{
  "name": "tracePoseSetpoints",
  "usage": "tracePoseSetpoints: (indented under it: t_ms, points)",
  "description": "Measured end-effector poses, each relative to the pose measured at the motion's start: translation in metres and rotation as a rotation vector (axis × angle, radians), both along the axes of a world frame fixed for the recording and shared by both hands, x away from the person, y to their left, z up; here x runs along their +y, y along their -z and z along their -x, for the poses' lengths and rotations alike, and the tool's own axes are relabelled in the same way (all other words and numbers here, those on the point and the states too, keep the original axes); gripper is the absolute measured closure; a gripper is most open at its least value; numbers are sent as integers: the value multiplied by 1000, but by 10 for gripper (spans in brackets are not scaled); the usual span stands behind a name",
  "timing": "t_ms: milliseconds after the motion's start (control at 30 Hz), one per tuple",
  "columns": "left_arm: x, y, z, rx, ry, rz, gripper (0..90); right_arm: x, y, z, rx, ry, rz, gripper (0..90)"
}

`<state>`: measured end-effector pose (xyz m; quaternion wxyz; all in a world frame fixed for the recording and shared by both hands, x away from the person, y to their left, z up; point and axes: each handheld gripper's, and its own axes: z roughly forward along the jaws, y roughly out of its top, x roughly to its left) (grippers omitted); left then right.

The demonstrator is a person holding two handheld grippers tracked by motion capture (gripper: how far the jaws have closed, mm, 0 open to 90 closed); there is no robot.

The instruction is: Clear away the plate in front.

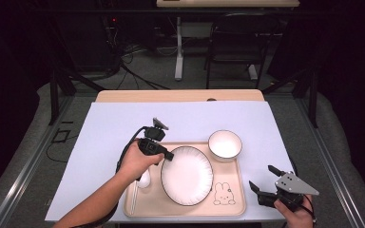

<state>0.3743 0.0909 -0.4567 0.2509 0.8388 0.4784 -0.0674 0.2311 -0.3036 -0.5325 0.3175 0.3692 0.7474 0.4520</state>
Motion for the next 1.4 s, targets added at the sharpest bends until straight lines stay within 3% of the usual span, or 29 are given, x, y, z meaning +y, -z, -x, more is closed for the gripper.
tracePoseSetpoints:
  t_ms: [200, 367, 967, 1400]
  points:
    - [1, 8, -3, -8, -9, -35, 837, 0, 0, 0, -1, -1, 1, 145]
    - [3, 15, -8, -21, -15, -37, 843, 1, 0, 0, 0, -1, 0, 144]
    - [13, 53, -24, 13, -70, -19, 806, 0, 0, 0, 0, -2, 1, 144]
    - [16, 67, -29, 34, -74, -14, 776, 1, 0, 0, 0, -3, 1, 144]
